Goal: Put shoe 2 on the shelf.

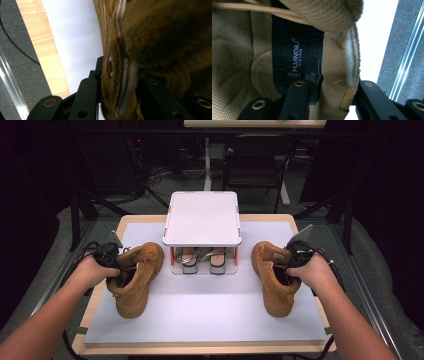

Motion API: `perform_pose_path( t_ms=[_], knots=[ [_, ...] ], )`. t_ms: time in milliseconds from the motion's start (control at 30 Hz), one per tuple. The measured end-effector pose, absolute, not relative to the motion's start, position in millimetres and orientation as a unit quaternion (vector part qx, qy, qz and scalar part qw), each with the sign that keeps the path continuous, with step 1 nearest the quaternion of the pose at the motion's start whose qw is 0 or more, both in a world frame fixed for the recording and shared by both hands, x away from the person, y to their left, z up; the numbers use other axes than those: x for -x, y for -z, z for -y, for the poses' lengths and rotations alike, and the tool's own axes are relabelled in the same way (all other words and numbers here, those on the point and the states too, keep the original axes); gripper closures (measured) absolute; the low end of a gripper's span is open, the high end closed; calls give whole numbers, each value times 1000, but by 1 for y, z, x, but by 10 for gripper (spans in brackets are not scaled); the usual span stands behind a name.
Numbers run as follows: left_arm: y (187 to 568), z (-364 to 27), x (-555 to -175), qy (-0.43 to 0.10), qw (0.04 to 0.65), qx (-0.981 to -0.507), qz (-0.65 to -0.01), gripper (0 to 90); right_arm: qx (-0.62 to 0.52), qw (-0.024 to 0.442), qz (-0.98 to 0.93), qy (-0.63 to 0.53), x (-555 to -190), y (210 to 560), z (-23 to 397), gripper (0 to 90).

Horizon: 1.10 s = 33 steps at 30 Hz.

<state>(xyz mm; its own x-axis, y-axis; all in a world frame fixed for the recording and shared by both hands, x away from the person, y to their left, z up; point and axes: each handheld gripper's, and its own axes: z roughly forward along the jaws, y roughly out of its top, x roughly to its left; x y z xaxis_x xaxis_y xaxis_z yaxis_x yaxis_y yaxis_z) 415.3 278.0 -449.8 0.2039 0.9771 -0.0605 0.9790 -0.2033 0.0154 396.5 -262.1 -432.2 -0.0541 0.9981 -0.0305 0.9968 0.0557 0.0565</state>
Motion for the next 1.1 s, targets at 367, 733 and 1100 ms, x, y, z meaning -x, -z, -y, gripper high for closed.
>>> perform_pose_path(
  t_ms=[367, 733, 1100],
  knots=[
    [450, -279, -417, 23, 26, -778, -628, 779, -678, 18, -735, 0, -399, 431, 263, 747],
    [449, -281, -419, 39, 28, -779, -625, 802, -676, 25, -736, 0, -398, 431, 259, 773],
    [449, -282, -421, 54, 26, -770, -635, 819, -680, 16, -733, -5, -398, 430, 258, 791]
  ],
)
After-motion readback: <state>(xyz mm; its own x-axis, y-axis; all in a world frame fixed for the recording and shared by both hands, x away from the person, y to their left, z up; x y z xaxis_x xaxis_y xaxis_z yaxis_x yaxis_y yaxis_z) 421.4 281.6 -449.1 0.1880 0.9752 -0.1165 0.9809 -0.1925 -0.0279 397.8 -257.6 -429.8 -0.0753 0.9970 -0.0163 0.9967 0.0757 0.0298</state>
